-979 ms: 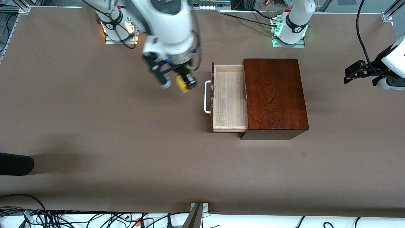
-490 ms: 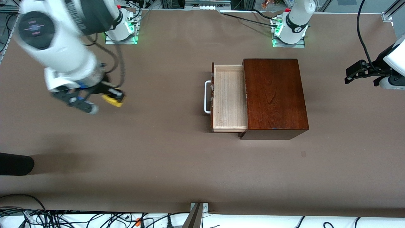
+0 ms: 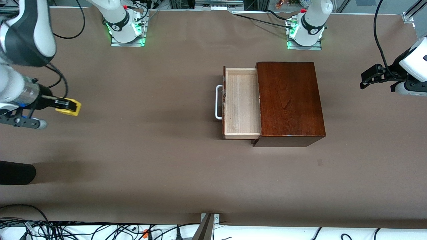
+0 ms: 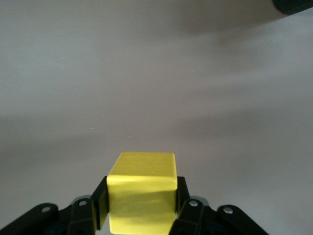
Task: Open drawer, take yellow block, close drawer
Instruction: 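Lift the yellow block and carry it away with the right gripper, then set down the block with the right gripper while the left gripper reaches the drawer, then position the left gripper against the drawer front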
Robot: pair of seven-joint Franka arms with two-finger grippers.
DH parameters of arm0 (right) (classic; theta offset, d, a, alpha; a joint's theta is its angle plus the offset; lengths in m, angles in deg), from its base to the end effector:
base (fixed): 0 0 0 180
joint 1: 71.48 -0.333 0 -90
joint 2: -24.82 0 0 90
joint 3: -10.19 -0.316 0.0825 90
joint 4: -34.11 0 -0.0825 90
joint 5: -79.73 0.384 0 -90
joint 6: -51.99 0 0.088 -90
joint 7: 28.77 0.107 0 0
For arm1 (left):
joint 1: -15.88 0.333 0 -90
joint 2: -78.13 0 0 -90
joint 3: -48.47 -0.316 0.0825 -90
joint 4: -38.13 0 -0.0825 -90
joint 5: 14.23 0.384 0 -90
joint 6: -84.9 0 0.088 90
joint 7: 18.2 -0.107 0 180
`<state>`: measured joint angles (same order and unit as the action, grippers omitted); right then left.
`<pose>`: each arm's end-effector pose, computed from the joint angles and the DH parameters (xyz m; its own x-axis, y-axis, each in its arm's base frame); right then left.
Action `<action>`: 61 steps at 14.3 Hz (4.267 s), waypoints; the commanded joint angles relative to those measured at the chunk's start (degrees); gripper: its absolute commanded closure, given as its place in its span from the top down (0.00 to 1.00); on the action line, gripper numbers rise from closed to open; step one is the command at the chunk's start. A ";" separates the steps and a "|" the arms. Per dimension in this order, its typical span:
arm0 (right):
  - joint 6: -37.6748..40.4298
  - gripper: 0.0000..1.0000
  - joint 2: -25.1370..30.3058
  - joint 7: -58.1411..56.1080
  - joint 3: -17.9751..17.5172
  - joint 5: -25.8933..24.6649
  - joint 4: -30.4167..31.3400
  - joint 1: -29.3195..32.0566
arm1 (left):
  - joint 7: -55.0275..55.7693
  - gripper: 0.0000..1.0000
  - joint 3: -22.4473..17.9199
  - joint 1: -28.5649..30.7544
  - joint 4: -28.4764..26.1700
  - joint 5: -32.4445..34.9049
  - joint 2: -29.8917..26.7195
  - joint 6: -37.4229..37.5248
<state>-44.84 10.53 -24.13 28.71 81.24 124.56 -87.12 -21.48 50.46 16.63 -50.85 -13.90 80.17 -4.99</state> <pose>0.6209 -0.0105 0.4899 0.9837 -0.1340 -0.1200 -0.1272 -0.9899 0.0628 0.5649 -0.0113 0.6128 0.9967 -0.0788 -0.0199 -0.0789 -0.9969 -0.0034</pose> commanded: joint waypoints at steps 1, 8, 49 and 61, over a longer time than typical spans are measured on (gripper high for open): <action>-7.37 0.00 1.55 -8.48 4.92 2.60 8.40 -0.54 | -1.11 1.00 -0.49 0.65 2.85 -1.30 0.94 0.77; -25.84 0.00 -10.73 -36.07 8.99 16.75 15.54 9.20 | -0.86 1.00 -0.76 0.65 3.12 0.19 2.79 0.16; -1.34 1.00 3.91 -24.77 6.17 5.26 3.23 3.95 | 49.84 0.94 8.91 -33.26 17.27 -7.01 26.77 -2.55; 0.32 1.00 17.72 -12.20 -17.63 -2.13 11.33 17.29 | 49.42 0.00 8.29 -36.79 17.35 -0.78 36.89 -18.83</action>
<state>-45.50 24.98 -37.07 15.46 79.91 133.60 -74.05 28.49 59.65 -19.32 -36.14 -17.09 115.54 -24.23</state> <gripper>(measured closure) 0.000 0.987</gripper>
